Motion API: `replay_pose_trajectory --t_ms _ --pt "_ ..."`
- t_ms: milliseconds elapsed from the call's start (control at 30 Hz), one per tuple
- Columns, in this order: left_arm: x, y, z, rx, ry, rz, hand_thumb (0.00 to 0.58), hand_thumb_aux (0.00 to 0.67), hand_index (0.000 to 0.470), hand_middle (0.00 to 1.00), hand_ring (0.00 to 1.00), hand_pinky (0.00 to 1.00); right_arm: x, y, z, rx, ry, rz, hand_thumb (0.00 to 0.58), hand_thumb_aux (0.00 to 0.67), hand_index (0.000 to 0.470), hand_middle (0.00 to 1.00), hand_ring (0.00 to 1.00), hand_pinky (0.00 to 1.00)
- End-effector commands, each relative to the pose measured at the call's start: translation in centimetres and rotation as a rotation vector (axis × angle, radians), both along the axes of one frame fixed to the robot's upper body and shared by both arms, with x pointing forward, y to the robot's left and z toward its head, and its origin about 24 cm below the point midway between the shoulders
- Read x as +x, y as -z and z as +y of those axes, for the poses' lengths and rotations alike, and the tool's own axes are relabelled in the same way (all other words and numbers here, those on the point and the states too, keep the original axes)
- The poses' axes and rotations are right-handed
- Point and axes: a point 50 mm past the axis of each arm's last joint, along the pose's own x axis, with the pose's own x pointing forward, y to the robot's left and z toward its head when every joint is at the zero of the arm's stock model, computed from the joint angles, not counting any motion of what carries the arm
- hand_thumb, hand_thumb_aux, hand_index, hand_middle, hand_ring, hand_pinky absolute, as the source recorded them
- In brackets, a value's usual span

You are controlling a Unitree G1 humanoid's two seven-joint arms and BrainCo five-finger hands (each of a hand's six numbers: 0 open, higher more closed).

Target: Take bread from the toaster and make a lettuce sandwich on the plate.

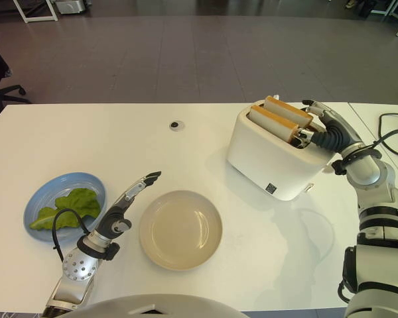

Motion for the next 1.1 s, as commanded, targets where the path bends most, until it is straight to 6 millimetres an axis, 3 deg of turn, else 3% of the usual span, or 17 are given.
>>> replay_pose_trajectory --t_ms 33,67,100,433,533,633,700,733,833,933,1000,1100 --pt "-0.1 0.3 -0.1 0.014 0.011 0.012 0.000 0.000 0.000 0.00 0.00 0.00 0.5 -0.3 0.7 0.010 -0.025 -0.007 0.506 0.431 0.302 0.00 0.00 0.00" --pt "-0.1 0.3 -0.1 0.015 0.012 0.012 0.000 0.000 0.000 0.00 0.00 0.00 0.5 -0.4 0.7 0.011 -0.026 -0.008 0.566 0.568 0.398 0.00 0.00 0.00" --pt "-0.1 0.3 -0.1 0.015 0.012 0.012 0.000 0.000 0.000 0.00 0.00 0.00 0.5 -0.4 0.7 0.012 -0.028 -0.010 0.580 0.670 0.470 0.00 0.00 0.00" --pt "-0.2 0.3 -0.2 0.022 0.019 0.007 0.000 0.000 0.000 0.00 0.00 0.00 0.6 -1.1 1.0 0.084 -0.052 -0.036 0.580 0.670 0.470 0.00 0.00 0.00" --pt "-0.1 0.3 -0.2 0.018 0.014 0.005 0.000 0.000 0.000 0.00 0.00 0.00 0.6 -4.1 -0.6 0.311 -0.036 -0.109 0.580 0.670 0.470 0.00 0.00 0.00" --pt "-0.3 -0.1 -0.2 -0.013 0.011 -0.003 0.000 0.000 0.000 0.00 0.00 0.00 -0.6 -9.2 -2.6 0.597 -0.098 -0.234 0.580 0.670 0.470 0.00 0.00 0.00" --pt "-0.4 -0.4 -0.3 -0.042 0.017 -0.013 0.000 0.000 0.000 0.00 0.00 0.00 -1.4 -11.0 -2.5 0.736 -0.197 -0.258 0.580 0.670 0.470 0.00 0.00 0.00" --pt "-0.5 -0.5 -0.3 -0.049 0.014 -0.015 0.000 0.000 0.000 0.00 0.00 0.00 -1.7 -11.0 -1.5 0.806 -0.294 -0.181 0.580 0.670 0.470 0.00 0.00 0.00" --pt "-0.3 -0.9 0.3 -0.082 -0.012 -0.023 0.000 0.000 0.000 0.00 0.00 0.00 -4.2 -7.3 4.9 0.873 -0.634 0.262 0.580 0.670 0.470 0.00 0.00 0.00" --pt "0.1 -1.9 1.3 -0.169 -0.050 -0.041 0.000 0.000 0.000 0.00 0.00 0.00 -7.4 -2.9 11.3 0.891 -0.815 0.680 0.580 0.670 0.470 0.00 0.00 0.00" --pt "0.3 -2.4 1.9 -0.196 -0.073 -0.059 0.000 0.000 0.000 0.00 0.00 0.00 -8.5 -0.7 13.8 0.854 -0.824 0.831 0.580 0.670 0.470 0.00 0.00 0.00" --pt "0.4 -3.3 2.5 -0.186 -0.091 -0.091 0.000 0.000 0.000 0.00 0.00 0.00 -8.6 2.9 15.9 0.785 -0.729 0.941 0.580 0.670 0.470 0.00 0.00 0.00"
